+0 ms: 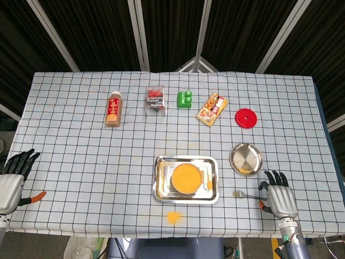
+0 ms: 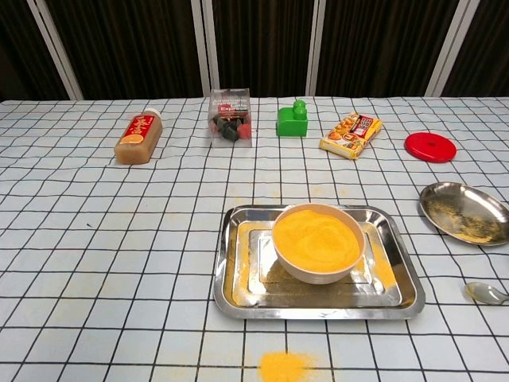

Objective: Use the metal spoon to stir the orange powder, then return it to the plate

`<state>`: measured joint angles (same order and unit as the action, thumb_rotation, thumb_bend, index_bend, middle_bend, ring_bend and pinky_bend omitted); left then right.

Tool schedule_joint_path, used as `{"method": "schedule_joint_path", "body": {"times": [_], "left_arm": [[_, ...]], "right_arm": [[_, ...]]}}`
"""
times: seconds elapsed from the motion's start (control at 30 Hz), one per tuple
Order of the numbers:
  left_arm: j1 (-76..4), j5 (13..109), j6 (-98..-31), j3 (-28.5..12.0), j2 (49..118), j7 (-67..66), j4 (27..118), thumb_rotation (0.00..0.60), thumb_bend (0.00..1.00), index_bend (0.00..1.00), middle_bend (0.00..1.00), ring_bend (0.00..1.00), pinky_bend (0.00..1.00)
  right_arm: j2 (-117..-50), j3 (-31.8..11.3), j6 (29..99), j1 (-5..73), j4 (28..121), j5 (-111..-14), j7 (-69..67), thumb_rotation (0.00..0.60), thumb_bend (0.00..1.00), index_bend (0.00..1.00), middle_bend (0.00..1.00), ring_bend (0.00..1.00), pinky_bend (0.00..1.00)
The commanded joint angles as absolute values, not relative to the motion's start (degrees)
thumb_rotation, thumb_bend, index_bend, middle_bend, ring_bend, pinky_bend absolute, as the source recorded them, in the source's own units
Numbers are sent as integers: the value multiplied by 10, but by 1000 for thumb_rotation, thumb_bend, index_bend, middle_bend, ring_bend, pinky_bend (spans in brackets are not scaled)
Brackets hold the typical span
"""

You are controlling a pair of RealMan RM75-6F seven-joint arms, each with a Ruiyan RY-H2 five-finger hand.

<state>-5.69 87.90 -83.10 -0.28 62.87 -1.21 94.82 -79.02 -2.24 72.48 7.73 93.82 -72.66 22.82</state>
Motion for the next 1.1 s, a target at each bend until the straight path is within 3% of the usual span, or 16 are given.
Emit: {"method": "schedule_joint_path", "body": {"times": [0.03, 0.43, 1.1], "left_arm": [[-58, 884, -830, 0, 627, -9, 947, 600, 0, 0, 0, 0, 0], [-57, 890, -832, 3, 627, -15, 949, 600, 0, 0, 0, 0, 0], [-55, 903, -829, 16, 614, -23, 973, 600, 0, 0, 0, 0, 0]], "right_arm": [[-796, -20, 722, 79, 935, -722, 234, 600, 315, 462, 138, 0, 0], [-819, -23, 716, 86, 906, -709, 241, 600, 315, 530, 165, 0, 0], [-843, -16, 714, 92, 881, -707, 249, 600, 347, 536, 172, 0, 0]]}}
